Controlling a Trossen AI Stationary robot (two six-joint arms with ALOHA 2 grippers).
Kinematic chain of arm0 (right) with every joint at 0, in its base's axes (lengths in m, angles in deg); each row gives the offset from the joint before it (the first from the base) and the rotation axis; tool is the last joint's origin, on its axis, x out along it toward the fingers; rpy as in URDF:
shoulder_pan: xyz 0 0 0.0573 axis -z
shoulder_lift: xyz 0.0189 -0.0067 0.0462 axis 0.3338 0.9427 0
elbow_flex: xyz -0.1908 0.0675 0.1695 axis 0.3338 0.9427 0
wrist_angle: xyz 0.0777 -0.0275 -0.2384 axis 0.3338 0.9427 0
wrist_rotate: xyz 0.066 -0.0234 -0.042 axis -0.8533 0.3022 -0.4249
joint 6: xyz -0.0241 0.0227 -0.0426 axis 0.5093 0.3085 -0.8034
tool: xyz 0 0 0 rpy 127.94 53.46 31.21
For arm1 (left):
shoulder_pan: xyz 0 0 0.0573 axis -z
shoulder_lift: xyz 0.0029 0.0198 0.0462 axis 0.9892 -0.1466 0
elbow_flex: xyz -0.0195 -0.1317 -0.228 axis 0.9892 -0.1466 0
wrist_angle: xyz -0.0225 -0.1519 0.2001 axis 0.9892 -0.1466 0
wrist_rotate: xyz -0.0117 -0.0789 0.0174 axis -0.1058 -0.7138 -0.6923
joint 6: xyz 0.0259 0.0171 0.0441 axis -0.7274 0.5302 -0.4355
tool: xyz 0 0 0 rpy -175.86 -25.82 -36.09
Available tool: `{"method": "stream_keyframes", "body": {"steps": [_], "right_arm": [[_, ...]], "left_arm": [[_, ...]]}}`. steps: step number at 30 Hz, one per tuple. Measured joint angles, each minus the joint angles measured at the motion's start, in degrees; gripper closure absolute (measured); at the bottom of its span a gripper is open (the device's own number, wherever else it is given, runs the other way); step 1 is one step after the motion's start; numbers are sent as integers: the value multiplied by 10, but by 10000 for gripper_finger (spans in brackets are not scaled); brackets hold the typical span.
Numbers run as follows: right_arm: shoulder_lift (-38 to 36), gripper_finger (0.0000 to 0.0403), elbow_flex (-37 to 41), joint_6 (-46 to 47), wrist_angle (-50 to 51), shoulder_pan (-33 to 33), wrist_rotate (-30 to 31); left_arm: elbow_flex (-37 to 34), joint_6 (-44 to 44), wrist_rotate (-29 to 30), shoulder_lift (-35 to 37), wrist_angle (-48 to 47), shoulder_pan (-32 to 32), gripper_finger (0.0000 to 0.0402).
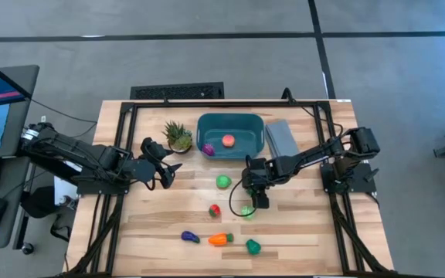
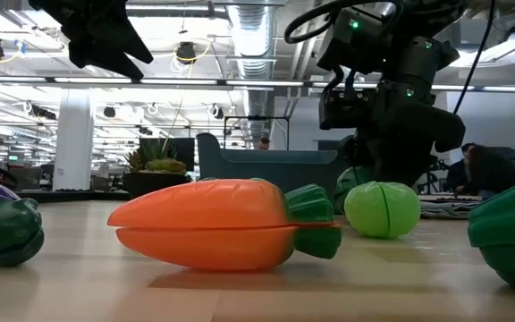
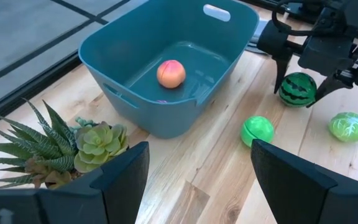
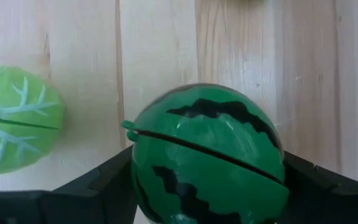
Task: Pick and placing Produce into tupperware
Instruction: Put the watermelon into the blue bin
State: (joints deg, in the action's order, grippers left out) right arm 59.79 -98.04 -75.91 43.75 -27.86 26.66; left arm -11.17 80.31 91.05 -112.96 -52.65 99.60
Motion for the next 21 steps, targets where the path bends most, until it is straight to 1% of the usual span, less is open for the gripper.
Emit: {"method": "stream_keyframes", "body": {"steps": [7,10,17,21], "right_arm": [[0,62,0,1,-2,0,0],[0,60,0,1,-2,0,0],[0,70,0,0,-10,0,9],[0,64,0,-5,-16,0,10]], "left_arm": [[0,0,-2,0,0,0,130],[0,0,-2,0,0,0,130],[0,0,-2,0,0,0,130],[0,0,-2,0,0,0,130]]}}
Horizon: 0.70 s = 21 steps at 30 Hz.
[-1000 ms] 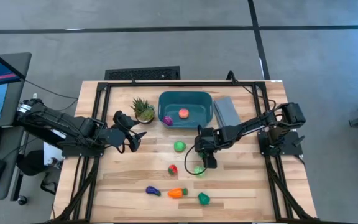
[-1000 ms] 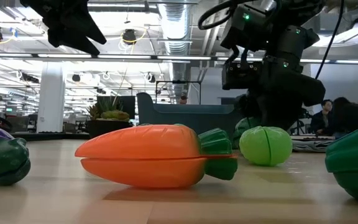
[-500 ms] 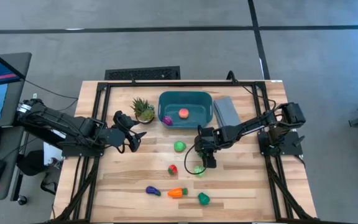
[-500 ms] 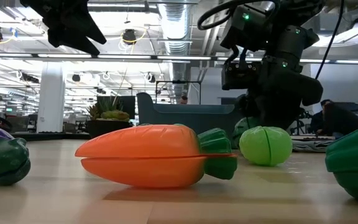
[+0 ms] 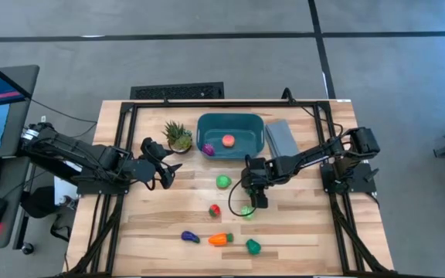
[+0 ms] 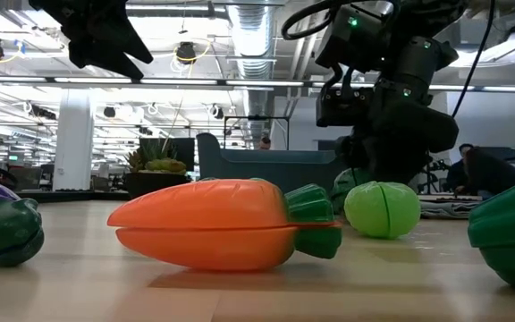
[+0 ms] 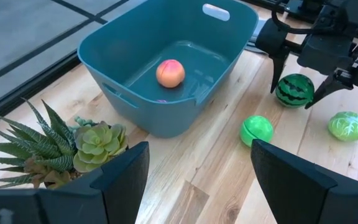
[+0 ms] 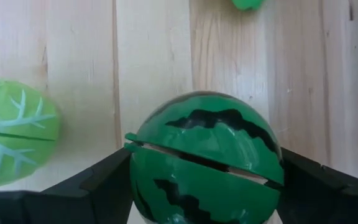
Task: Pick and placing Produce into tupperware
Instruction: Put the watermelon into the blue bin
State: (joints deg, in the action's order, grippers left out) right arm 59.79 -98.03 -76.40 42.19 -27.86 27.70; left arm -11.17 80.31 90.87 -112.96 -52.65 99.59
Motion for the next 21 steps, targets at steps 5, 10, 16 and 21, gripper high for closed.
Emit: {"method": "stream_keyframes", "body": {"steps": [5,10,16,21], "right_arm": [[0,47,0,-11,-4,-3,-1],[0,37,0,14,-2,-3,-5],[-1,34,0,14,-1,-10,-5],[-1,34,-1,-7,-1,-17,-3]], "left_arm": [[0,0,-1,0,0,0,130],[0,0,-1,0,0,0,130],[0,0,-1,0,0,0,130],[0,0,-1,0,0,0,130]]}}
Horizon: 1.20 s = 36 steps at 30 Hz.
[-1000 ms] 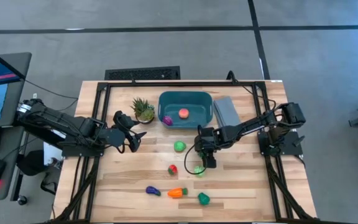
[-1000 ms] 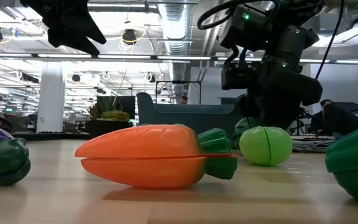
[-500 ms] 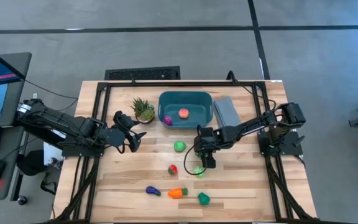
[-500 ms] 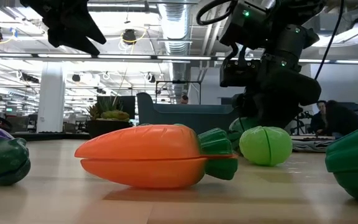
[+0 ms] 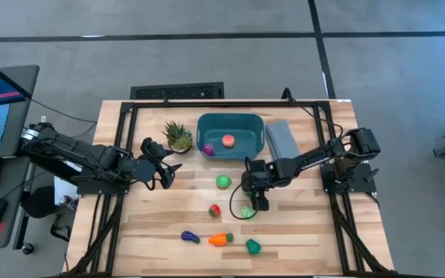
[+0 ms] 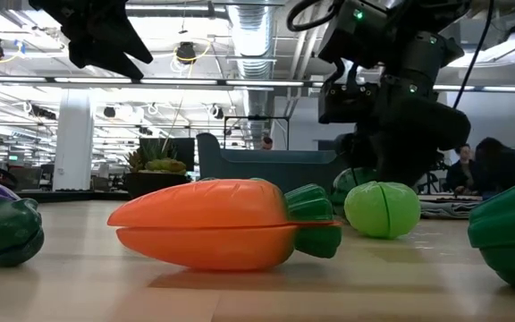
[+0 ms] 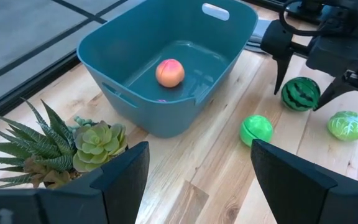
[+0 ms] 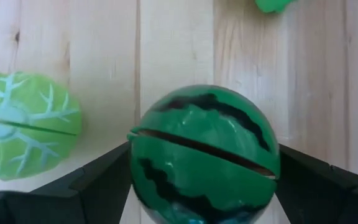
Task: Pick and placing Produce into tupperware
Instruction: Put the watermelon into the blue bin
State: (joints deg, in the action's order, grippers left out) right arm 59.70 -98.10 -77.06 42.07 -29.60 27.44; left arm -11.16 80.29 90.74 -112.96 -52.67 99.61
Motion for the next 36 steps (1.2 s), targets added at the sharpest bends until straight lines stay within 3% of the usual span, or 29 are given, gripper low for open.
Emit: {"method": "stream_keyframes", "body": {"steps": [36], "right_arm": [[0,35,0,-4,-16,10,20]], "left_arm": [[0,0,0,0,0,0,130]]}}
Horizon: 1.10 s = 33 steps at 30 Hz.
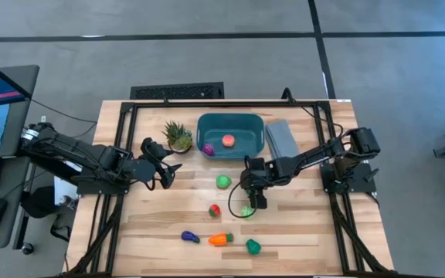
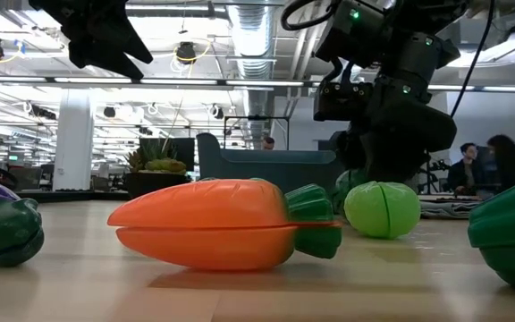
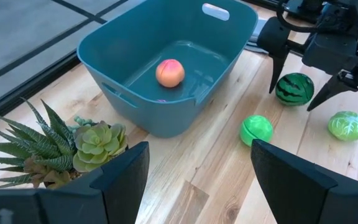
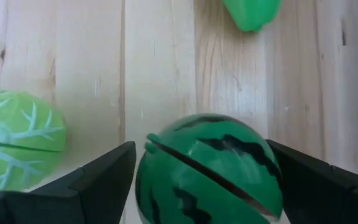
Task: Pick and placing Produce into tupperware
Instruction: Put the watermelon into the blue bin
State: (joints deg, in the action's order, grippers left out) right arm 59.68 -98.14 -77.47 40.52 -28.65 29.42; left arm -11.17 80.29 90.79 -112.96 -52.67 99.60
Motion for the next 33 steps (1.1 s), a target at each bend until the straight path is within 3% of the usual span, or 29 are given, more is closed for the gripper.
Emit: {"method": "stream_keyframes", "body": {"steps": [12,33], "right_arm": [[0,92,0,0,4,0,0],[-1,92,-3,41,18,0,-2]], "left_arm": [[0,0,0,0,0,0,130],[0,-1,0,0,0,0,130]]}}
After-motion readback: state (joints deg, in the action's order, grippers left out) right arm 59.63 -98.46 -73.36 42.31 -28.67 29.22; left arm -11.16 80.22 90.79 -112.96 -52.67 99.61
